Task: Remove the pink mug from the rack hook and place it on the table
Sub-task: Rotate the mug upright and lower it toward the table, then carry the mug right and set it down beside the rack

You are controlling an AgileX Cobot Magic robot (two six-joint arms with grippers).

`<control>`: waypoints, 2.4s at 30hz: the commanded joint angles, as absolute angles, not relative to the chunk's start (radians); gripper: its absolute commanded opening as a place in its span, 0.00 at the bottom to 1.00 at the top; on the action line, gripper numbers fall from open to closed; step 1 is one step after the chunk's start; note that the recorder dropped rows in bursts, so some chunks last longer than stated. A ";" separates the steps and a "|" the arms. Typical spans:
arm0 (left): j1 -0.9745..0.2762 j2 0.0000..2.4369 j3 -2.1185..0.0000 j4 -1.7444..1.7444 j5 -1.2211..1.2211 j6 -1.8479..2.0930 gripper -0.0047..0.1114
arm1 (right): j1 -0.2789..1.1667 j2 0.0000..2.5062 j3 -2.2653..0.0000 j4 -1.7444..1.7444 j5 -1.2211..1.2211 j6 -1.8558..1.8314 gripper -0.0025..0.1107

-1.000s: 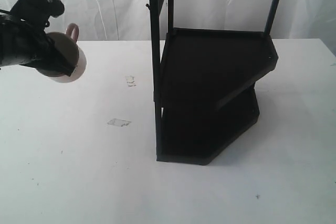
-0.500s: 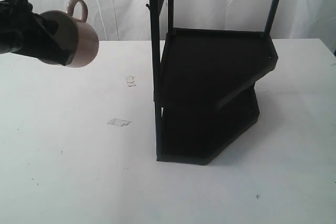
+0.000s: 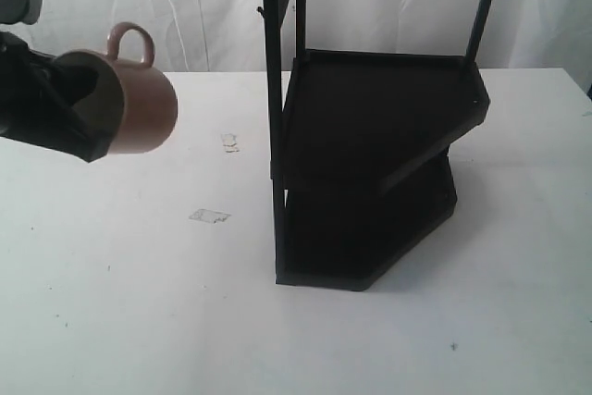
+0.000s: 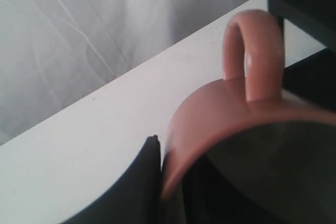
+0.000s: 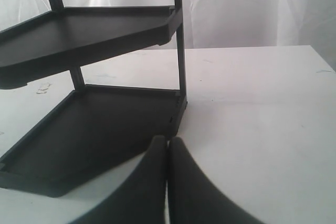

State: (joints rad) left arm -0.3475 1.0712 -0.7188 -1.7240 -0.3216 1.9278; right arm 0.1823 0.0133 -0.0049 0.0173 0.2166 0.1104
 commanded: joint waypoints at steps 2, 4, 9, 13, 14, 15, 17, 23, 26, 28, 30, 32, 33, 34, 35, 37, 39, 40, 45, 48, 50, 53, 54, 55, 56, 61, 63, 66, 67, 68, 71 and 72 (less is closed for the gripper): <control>-0.350 0.999 -0.646 -1.692 -0.162 1.860 0.04 | 0.179 0.009 0.000 0.007 0.214 0.109 0.02; -0.350 0.980 -0.618 -1.494 -0.099 1.646 0.04 | 0.179 0.009 0.000 0.007 0.214 0.109 0.02; -0.350 0.966 -0.608 -1.128 0.138 1.305 0.04 | 0.179 0.009 0.000 0.007 0.214 0.109 0.02; -0.343 0.966 -0.606 -0.940 0.359 1.154 0.04 | 0.179 0.009 0.000 0.007 0.214 0.109 0.02; -0.339 0.966 -0.606 -0.868 0.385 1.074 0.04 | 0.179 0.009 0.000 0.007 0.214 0.109 0.02; -0.339 0.966 -0.606 -0.800 0.393 1.002 0.04 | 0.179 0.009 0.000 0.007 0.214 0.109 0.02; -0.339 0.966 -0.608 -0.588 0.400 0.768 0.04 | 0.179 0.009 0.000 0.007 0.214 0.109 0.02; -0.339 0.991 -0.703 -0.038 0.569 0.210 0.04 | 0.179 0.009 0.000 0.007 0.214 0.109 0.02; -0.339 1.051 -0.789 -0.019 0.669 0.180 0.04 | 0.179 0.009 0.000 0.007 0.214 0.109 0.02; -0.339 1.114 -0.841 -0.019 0.713 0.180 0.04 | 0.179 0.009 0.000 0.007 0.217 0.109 0.02; -0.339 1.185 -0.897 -0.019 0.729 0.180 0.04 | 0.179 0.009 0.000 0.007 0.217 0.109 0.02; -0.339 1.250 -0.947 -0.019 0.729 0.173 0.04 | 0.179 0.009 0.000 0.007 0.217 0.109 0.02; -0.339 1.286 -0.976 -0.019 0.729 0.163 0.04 | 0.179 0.009 0.000 0.007 0.217 0.109 0.02; -0.339 1.315 -1.001 -0.019 0.729 0.152 0.04 | 0.179 0.009 0.000 0.007 0.217 0.109 0.02; -0.339 1.351 -1.031 -0.019 0.729 0.151 0.04 | 0.179 0.009 0.000 0.007 0.217 0.109 0.02; -0.339 1.423 -1.092 -0.021 0.738 0.151 0.04 | 0.179 0.009 0.000 0.007 0.217 0.109 0.02; -0.339 1.493 -1.152 -0.021 0.750 0.147 0.04 | 0.179 0.009 0.000 0.007 0.214 0.109 0.02; -0.339 1.520 -1.177 -0.021 0.755 0.143 0.04 | 0.179 0.009 0.000 0.007 0.214 0.109 0.02; -0.339 1.652 -1.301 -0.021 0.757 0.096 0.04 | 0.179 0.009 0.000 0.007 0.214 0.109 0.02; -0.339 1.712 -1.356 -0.021 0.748 0.064 0.04 | 0.179 0.009 0.000 0.009 0.214 0.109 0.02; -0.342 1.745 -1.380 -0.021 0.748 0.050 0.04 | 0.179 0.009 0.000 0.009 0.216 0.109 0.02; -0.342 1.778 -1.397 -0.021 0.731 0.038 0.04 | 0.179 0.009 0.000 0.009 0.216 0.109 0.02; -0.342 1.785 -1.400 -0.021 0.721 0.033 0.04 | 0.179 0.009 0.000 0.009 0.216 0.109 0.02; -0.342 1.794 -1.406 -0.021 0.713 0.029 0.04 | 0.179 0.009 0.000 0.009 0.216 0.109 0.02; -0.342 1.804 -1.411 -0.021 0.705 0.025 0.04 | 0.179 0.009 0.000 0.009 0.216 0.109 0.02; -0.342 1.839 -1.450 -0.026 0.696 0.024 0.04 | 0.179 0.009 0.000 0.009 0.216 0.109 0.02; -0.343 1.848 -1.461 -0.028 0.696 0.024 0.04 | 0.179 0.009 0.000 0.009 0.216 0.109 0.02; -0.355 1.868 -1.481 -0.028 0.699 0.024 0.04 | 0.179 0.009 0.000 0.009 0.216 0.109 0.02; -0.362 1.875 -1.490 -0.028 0.704 0.026 0.04 | 0.179 0.009 0.000 0.009 0.216 0.109 0.02; -0.368 1.886 -1.494 -0.026 0.704 0.026 0.04 | 0.179 0.009 0.000 0.009 0.216 0.109 0.02; -0.386 1.912 -1.516 -0.020 0.710 0.034 0.04 | 0.179 0.009 0.000 0.009 0.216 0.109 0.02; -0.391 1.920 -1.525 -0.020 0.712 0.038 0.04 | 0.179 0.009 0.000 0.009 0.216 0.109 0.02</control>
State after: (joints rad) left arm -0.3729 1.9077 -1.5004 -0.0107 0.6928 0.0335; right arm 0.1818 0.0133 -0.0049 0.0173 0.2166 0.1104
